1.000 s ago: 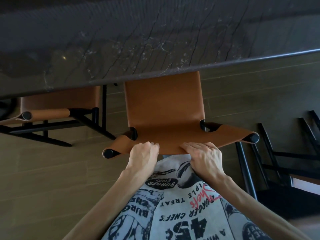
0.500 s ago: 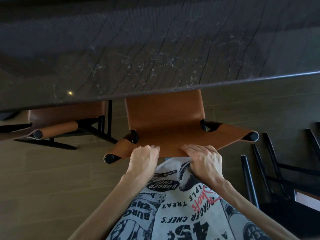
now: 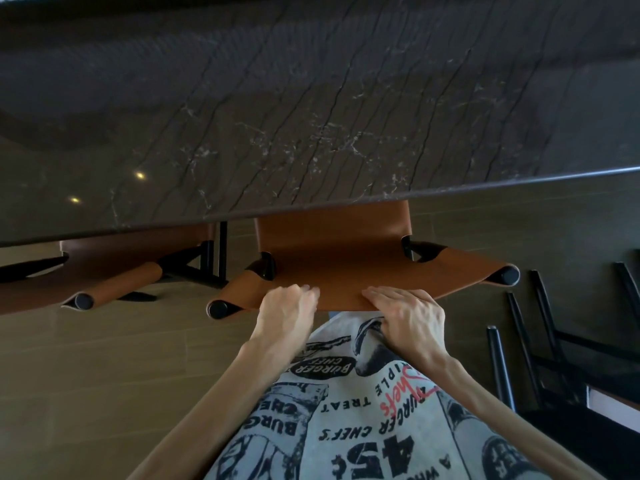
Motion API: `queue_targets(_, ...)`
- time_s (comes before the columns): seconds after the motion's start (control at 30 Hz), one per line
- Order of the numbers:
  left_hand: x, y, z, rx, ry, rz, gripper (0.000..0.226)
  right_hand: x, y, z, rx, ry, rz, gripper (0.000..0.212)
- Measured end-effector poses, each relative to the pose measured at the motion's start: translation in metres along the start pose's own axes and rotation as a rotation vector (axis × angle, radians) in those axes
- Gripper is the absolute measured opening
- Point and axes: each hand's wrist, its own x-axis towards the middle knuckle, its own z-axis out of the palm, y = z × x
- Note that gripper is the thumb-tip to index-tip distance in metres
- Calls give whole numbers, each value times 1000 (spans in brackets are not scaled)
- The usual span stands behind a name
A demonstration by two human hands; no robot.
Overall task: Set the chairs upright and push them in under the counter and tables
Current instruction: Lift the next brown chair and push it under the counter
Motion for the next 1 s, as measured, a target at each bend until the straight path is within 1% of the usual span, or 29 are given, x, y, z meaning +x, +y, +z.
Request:
queue_targets(0.1, 6, -5, -4, 1, 9, -7, 41, 8, -1, -3, -7, 5, -8, 41)
queue_targets(0.2, 7, -2, -6, 8, 4, 4, 40, 10, -1, -6, 11, 8, 0, 53)
queue_targets(0.37, 6, 0, -7, 7, -3, -8, 40, 11, -2, -8, 30, 20, 4, 54)
queue_targets(0.6, 7, 1, -11, 14, 4, -19, 37, 15, 2, -6, 11, 24, -4, 55)
queue_targets(0.73, 11, 1, -15, 34, 4, -22, 38, 17, 3, -6, 10, 26, -8, 52)
queue_targets(0.83, 11, 2, -18, 38, -8, -20, 33, 18, 4, -8, 4, 25, -10, 50)
queue_targets(1.0, 13, 6, -17, 56, 5, -14, 32, 15, 10, -5, -6, 28, -18, 46)
